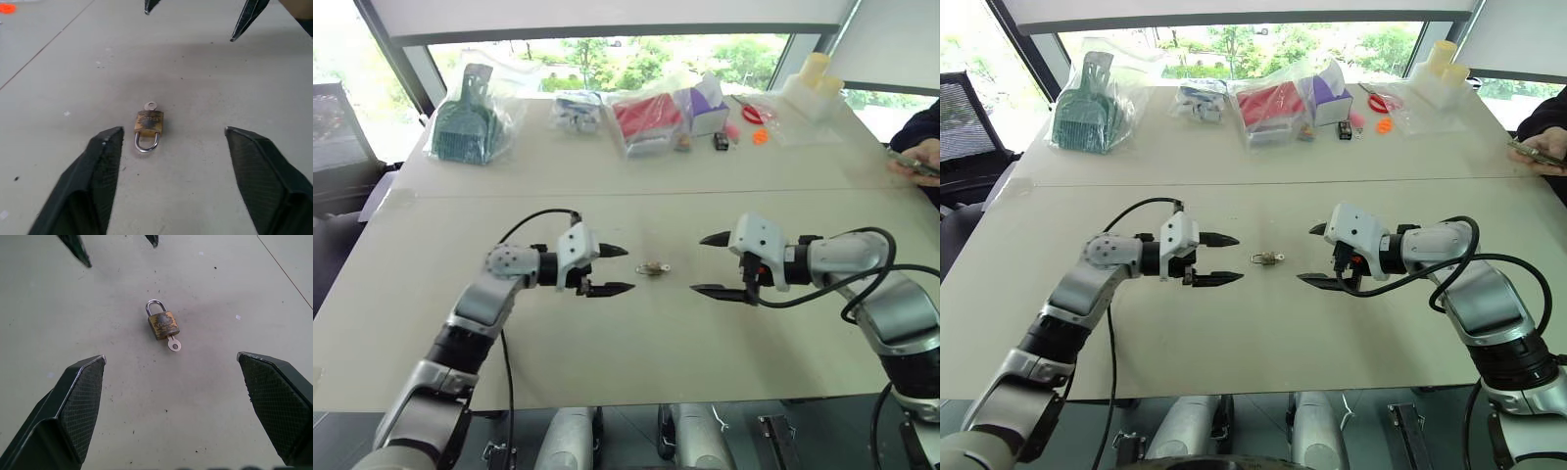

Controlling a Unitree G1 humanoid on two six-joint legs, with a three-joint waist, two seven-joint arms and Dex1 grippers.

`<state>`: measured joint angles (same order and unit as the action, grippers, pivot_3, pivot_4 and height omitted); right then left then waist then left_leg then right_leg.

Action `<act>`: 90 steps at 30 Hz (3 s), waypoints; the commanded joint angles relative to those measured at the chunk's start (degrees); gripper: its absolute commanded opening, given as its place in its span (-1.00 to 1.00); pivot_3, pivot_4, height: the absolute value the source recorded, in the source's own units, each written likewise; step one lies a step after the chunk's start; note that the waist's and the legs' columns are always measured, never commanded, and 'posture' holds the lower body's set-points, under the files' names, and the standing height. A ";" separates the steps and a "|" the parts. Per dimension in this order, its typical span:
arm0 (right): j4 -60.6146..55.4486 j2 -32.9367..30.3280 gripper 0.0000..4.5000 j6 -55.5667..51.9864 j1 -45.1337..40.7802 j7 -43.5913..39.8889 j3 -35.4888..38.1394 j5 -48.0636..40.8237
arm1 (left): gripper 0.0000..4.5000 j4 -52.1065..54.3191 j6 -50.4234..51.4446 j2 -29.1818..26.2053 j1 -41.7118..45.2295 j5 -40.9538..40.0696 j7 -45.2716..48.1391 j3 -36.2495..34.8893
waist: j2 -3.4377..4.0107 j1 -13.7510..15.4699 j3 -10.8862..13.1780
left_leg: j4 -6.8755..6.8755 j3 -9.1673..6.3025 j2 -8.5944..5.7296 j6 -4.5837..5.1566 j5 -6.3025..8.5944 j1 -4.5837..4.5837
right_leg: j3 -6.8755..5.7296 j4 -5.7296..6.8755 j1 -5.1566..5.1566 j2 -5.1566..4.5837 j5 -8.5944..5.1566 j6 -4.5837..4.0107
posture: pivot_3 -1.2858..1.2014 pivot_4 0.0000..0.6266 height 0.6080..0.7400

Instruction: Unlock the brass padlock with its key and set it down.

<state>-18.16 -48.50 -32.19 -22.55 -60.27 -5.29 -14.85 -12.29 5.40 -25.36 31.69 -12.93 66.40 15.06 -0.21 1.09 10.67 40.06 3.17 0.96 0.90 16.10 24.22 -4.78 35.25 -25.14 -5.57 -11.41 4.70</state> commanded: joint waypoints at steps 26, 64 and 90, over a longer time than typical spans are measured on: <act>-6.81 -1.34 1.00 -1.49 3.76 4.52 2.55 -1.04 | 0.64 -41.60 -22.38 12.91 16.05 11.37 0.93 0.49 | -0.04 0.02 -0.03 | 0.04 -0.07 0.00 0.02 0.01 -0.07 | -0.02 0.01 0.10 -0.04 0.02 0.01 | 0.03 -0.52 1.00; 8.90 14.07 1.00 39.64 -8.25 22.05 -14.04 32.87 | -0.67 -1.70 2.66 -4.21 11.01 -0.58 8.10 -7.15 | -0.04 -0.39 0.00 | 0.01 -0.01 -0.01 0.01 0.00 -0.05 | -0.03 0.14 0.00 0.02 0.01 0.03 | 0.03 -0.52 1.00; 8.48 17.34 -0.97 28.32 -12.33 8.20 -12.57 21.81 | -0.67 -1.22 -16.59 -4.69 11.56 6.77 5.52 -4.46 | -0.04 -0.37 0.00 | 0.01 -0.01 -0.01 0.01 0.00 -0.05 | -0.03 0.13 0.01 0.01 0.01 0.02 | 0.03 -0.52 1.00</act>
<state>-6.60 -31.91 -0.17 -33.60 -49.13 -19.25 11.29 -15.09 -6.06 -29.74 41.46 -7.01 72.39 10.53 -0.24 0.72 10.66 40.07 3.16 0.95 0.91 16.10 24.17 -4.81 35.38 -25.13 -5.55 -11.40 4.72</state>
